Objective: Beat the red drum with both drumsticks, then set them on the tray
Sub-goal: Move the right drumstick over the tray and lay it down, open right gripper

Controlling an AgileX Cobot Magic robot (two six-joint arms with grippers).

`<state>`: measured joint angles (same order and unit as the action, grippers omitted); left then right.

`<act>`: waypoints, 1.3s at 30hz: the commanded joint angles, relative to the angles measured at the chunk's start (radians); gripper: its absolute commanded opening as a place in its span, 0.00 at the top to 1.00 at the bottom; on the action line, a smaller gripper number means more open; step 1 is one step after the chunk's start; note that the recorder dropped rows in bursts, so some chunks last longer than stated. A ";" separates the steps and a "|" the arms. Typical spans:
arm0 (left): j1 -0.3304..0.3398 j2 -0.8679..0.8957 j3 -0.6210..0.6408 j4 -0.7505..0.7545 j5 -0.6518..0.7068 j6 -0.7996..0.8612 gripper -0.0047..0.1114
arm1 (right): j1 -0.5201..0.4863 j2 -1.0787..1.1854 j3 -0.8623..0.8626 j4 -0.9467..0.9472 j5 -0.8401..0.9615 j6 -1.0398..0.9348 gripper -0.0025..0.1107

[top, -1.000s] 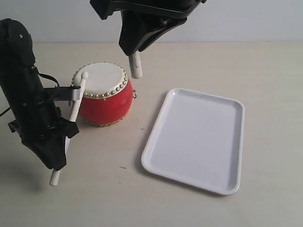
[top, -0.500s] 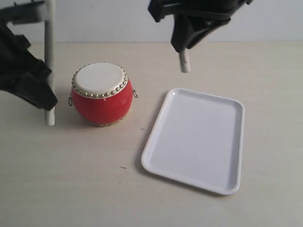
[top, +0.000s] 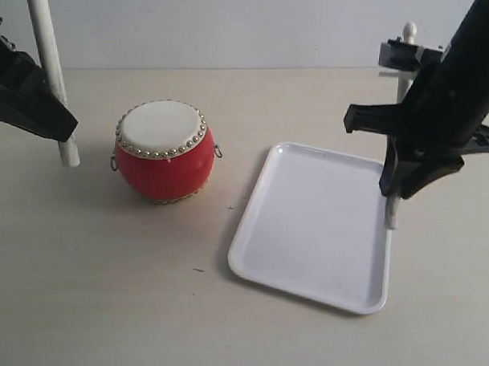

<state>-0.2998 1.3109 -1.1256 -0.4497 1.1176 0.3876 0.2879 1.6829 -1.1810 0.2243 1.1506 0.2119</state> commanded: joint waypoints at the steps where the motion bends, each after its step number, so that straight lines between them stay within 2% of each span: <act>1: -0.001 -0.008 0.006 -0.027 0.009 -0.006 0.96 | -0.008 0.025 0.101 0.039 -0.084 0.034 0.98; 9: -0.001 -0.008 0.006 -0.043 0.021 -0.003 0.96 | -0.008 0.113 0.249 0.200 -0.247 0.044 0.98; 26: -0.001 -0.008 0.067 -0.053 -0.024 0.005 0.96 | -0.008 0.220 0.247 0.208 -0.272 -0.006 0.98; 34: -0.001 -0.008 0.069 -0.057 -0.032 0.013 0.96 | -0.008 0.220 0.247 0.208 -0.304 -0.001 0.84; 39: -0.001 -0.008 0.069 -0.057 -0.034 0.020 0.96 | -0.008 0.220 0.247 0.208 -0.307 -0.001 0.79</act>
<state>-0.2998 1.3093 -1.0562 -0.4891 1.0939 0.3962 0.2842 1.9002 -0.9346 0.4460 0.8623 0.2193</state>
